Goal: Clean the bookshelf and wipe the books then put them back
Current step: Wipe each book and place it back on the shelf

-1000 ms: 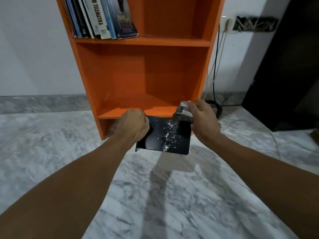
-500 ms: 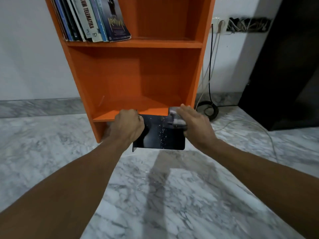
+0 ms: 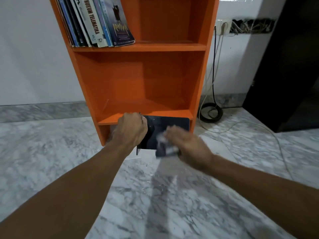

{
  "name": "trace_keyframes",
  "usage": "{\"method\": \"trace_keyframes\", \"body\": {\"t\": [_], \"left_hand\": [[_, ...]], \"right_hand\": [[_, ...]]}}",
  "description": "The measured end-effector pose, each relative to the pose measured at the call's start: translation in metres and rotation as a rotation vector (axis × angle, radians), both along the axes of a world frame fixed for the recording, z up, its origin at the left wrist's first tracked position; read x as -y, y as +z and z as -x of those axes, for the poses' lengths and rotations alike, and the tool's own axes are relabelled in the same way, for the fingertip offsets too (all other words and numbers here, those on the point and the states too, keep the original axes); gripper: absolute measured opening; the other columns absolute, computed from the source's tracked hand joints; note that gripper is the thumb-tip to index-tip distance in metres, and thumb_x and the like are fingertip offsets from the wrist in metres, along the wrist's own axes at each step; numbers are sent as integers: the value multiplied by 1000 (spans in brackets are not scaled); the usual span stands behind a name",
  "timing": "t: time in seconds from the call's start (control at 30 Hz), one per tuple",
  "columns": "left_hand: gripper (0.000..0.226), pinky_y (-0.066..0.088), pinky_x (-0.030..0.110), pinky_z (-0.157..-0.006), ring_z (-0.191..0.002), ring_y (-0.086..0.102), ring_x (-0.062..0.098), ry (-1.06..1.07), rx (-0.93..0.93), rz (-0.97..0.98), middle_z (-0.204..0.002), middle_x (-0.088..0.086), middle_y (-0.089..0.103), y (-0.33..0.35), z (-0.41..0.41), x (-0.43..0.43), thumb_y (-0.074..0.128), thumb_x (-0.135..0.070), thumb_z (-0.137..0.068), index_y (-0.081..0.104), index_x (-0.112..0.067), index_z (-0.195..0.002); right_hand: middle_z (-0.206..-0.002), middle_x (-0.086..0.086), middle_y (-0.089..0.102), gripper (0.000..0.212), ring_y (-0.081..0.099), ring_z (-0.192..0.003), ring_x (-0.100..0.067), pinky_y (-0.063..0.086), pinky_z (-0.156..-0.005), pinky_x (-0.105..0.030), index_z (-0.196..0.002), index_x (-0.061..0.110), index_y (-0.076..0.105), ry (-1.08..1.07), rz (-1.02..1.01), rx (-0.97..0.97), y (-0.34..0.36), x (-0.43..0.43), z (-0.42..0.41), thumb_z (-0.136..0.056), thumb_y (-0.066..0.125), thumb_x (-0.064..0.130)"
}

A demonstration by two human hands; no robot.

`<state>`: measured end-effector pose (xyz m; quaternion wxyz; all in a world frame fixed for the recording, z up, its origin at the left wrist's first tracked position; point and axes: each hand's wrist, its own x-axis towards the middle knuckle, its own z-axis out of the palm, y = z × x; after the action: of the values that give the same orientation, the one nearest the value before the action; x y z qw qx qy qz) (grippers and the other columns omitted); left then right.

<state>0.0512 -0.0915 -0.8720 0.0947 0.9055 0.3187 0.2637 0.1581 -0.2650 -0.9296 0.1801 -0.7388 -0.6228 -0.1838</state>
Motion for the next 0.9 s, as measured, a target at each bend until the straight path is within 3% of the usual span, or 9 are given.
{"method": "trace_keyframes", "body": {"t": [0.13, 0.27, 0.33, 0.43, 0.53, 0.63, 0.7, 0.8, 0.9], "left_hand": [[49, 33, 33, -62, -67, 56, 38, -79, 41, -14, -67, 20, 60, 5, -3, 13, 33, -27, -105, 52, -6, -64], [54, 32, 36, -59, -48, 38, 22, -101, 113, -26, -52, 5, 42, 19, -5, 24, 31, -27, -106, 40, -11, -55], [55, 39, 36, -60, -50, 43, 23, -98, 126, -23, -53, 6, 45, 19, 1, 16, 31, -27, -106, 41, -12, -54], [54, 38, 34, -61, -52, 47, 24, -57, 130, 5, -59, 12, 53, 14, 12, 4, 32, -29, -106, 49, -8, -59], [53, 34, 31, -61, -51, 42, 20, -27, 104, 6, -60, 10, 51, 13, 18, 3, 32, -29, -106, 53, -6, -64], [53, 35, 35, -63, -60, 47, 30, -56, 128, 8, -66, 19, 58, 14, 16, 6, 32, -28, -106, 51, -5, -63], [56, 32, 35, -61, -58, 48, 34, -119, 170, 5, -64, 20, 58, 15, 10, 12, 32, -28, -106, 44, -9, -55], [56, 29, 32, -55, -49, 46, 30, -175, 251, 6, -55, 14, 53, 18, 1, 20, 34, -29, -105, 38, -15, -51], [57, 34, 33, -50, -45, 45, 26, -150, 263, 29, -50, 8, 48, 14, 6, 11, 33, -29, -106, 40, -15, -51]], "right_hand": [[-131, -24, 58, 74, 56, -118, -43, 51, -91, -51, -126, -1, 59, -229, -124, 62, 45, -40, -16, -56, 67, -21], [-136, -21, 54, 46, 44, -131, -43, 37, -108, -55, -123, 4, 62, -101, 205, 375, 6, -38, -10, -78, 69, 6], [-125, -17, 62, 31, 52, -123, -39, 45, -100, -55, -112, 9, 68, 89, 311, 409, -22, -23, -2, -81, 61, 9], [-109, -11, 67, 38, 62, -100, -33, 56, -72, -45, -107, 9, 65, 204, 354, 207, -32, -6, 16, -74, 49, -3], [-105, -5, 71, 50, 66, -96, -29, 56, -68, -36, -107, 15, 68, -36, -40, -149, 0, -14, 24, -64, 59, -8], [-85, -2, 70, 16, 64, -81, -28, 52, -65, -36, -84, 20, 61, -316, -330, -502, 47, -46, 18, -78, 56, 6], [-80, -2, 68, 6, 63, -76, -28, 52, -66, -38, -81, 21, 58, -431, -416, -656, 64, -66, 17, -86, 60, 20], [-92, -6, 68, 9, 63, -86, -28, 52, -76, -39, -93, 15, 61, -479, -338, -631, 56, -72, 28, -84, 61, 12], [-86, -2, 65, 15, 64, -85, -24, 48, -68, -30, -88, 15, 61, -425, -93, -628, 24, -55, 46, -83, 58, 2]]}}
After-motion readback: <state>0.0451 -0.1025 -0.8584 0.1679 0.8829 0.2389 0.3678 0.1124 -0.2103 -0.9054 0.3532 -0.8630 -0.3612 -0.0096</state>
